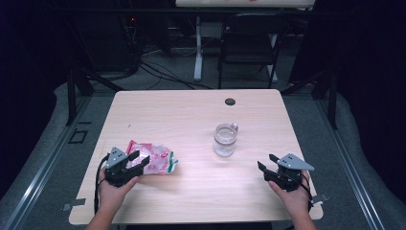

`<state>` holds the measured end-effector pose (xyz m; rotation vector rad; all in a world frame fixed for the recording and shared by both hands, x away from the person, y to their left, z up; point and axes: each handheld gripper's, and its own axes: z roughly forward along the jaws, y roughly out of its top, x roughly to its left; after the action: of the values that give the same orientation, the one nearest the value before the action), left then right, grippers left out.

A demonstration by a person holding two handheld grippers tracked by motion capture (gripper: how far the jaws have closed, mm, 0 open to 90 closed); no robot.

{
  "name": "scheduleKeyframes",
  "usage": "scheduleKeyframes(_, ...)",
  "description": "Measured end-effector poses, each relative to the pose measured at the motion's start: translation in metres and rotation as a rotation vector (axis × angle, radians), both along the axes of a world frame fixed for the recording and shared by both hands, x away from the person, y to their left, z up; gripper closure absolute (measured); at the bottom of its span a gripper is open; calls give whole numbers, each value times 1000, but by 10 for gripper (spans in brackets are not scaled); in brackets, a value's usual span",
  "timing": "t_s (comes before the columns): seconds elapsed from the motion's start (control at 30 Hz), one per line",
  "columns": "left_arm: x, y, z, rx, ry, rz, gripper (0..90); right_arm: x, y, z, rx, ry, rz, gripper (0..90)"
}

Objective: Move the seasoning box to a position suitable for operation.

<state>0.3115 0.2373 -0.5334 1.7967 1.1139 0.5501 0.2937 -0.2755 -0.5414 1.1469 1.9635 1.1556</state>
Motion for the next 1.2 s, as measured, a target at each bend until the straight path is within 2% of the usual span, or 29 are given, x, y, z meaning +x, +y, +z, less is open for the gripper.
scheduleKeyframes(0.07,-1,0,0,-9,-3,0,495,0,2,2,-7,-17,3,437)
scheduleKeyframes(0.13,-2,1,1,-7,-3,-2,495,0,2,2,-12,-14,6,444)
scheduleKeyframes(0.17,-2,1,1,-7,-1,2,495,3,3,3,-11,25,10,450)
scheduleKeyframes(0.2,-4,2,1,-5,2,1,495,3,3,3,-11,25,10,450)
scheduleKeyframes(0.23,-6,3,1,0,11,1,495,6,4,6,31,44,-7,453)
scheduleKeyframes(0.27,-6,3,1,0,11,1,495,8,4,9,50,25,-1,465)
scheduleKeyframes(0.37,-11,5,0,0,22,1,495,13,8,17,55,13,22,481)
scheduleKeyframes(0.4,-13,6,0,7,24,5,495,18,9,19,43,16,29,492)
scheduleKeyframes(0.43,-15,7,-1,3,18,8,495,29,12,22,5,12,63,540)
scheduleKeyframes(0.47,-19,10,0,-1,16,15,494,35,14,23,-20,20,69,578)
scheduleKeyframes(0.57,-26,16,0,2,21,34,494,53,22,24,-46,40,103,649)
scheduleKeyframes(0.73,-35,24,-2,7,22,64,493,80,38,28,-129,7,128,671)
scheduleKeyframes(0.77,-35,24,-2,7,22,64,493,80,38,28,-129,7,128,671)
scheduleKeyframes(0.8,-36,25,-2,8,23,68,493,87,40,28,-133,9,136,668)
scheduleKeyframes(0.83,-38,26,-2,6,20,74,493,101,44,27,-122,30,144,667)
scheduleKeyframes(0.9,-40,27,-2,10,20,81,493,106,44,26,-119,40,147,668)
scheduleKeyframes(0.97,-41,28,-2,11,17,84,493,122,46,21,-112,57,144,685)
scheduleKeyframes(1.2,-39,27,-4,15,25,80,490,139,48,11,-114,105,154,689)
